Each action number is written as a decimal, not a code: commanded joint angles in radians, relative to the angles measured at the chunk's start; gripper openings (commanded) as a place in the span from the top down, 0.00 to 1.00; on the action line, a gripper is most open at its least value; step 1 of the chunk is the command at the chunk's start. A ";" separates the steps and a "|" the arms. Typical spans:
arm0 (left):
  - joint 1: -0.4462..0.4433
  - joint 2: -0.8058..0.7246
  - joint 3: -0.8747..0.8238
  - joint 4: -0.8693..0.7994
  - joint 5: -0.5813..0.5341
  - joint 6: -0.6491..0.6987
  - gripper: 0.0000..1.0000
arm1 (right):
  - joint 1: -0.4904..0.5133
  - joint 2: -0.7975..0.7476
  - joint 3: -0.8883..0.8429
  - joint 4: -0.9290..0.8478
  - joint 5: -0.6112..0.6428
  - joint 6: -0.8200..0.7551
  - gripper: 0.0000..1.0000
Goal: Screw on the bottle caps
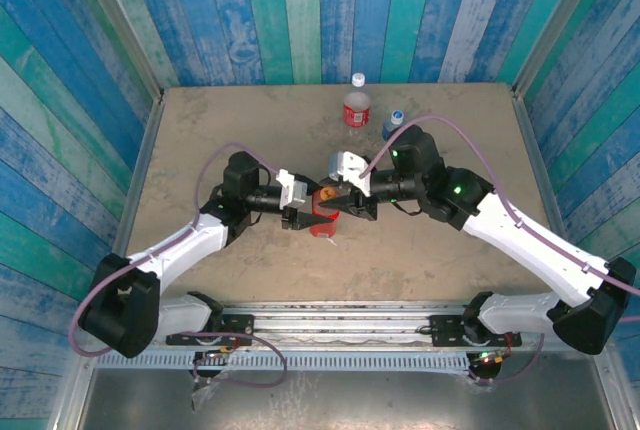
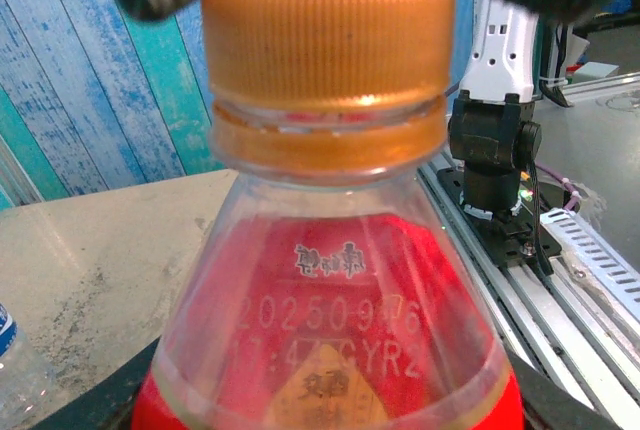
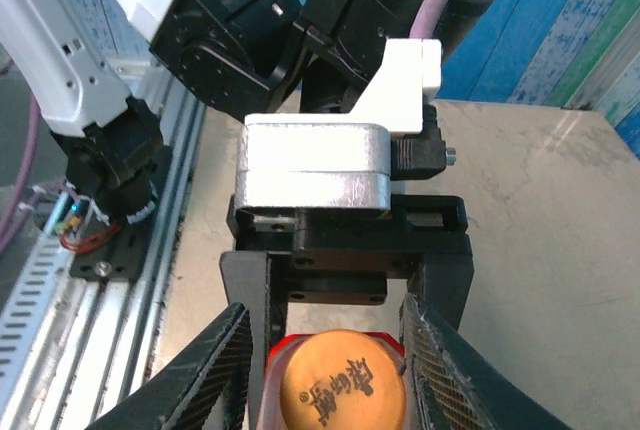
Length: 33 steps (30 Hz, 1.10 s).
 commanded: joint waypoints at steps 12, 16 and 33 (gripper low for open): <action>0.000 -0.062 -0.030 0.178 -0.102 -0.109 0.41 | -0.014 0.013 0.022 -0.021 0.032 0.039 0.77; 0.000 -0.071 -0.091 0.361 -0.399 -0.187 0.42 | -0.014 0.017 0.007 0.023 0.230 0.127 0.91; -0.040 0.112 -0.088 0.538 -0.985 -0.153 0.45 | 0.041 0.146 0.018 0.164 0.830 0.667 0.80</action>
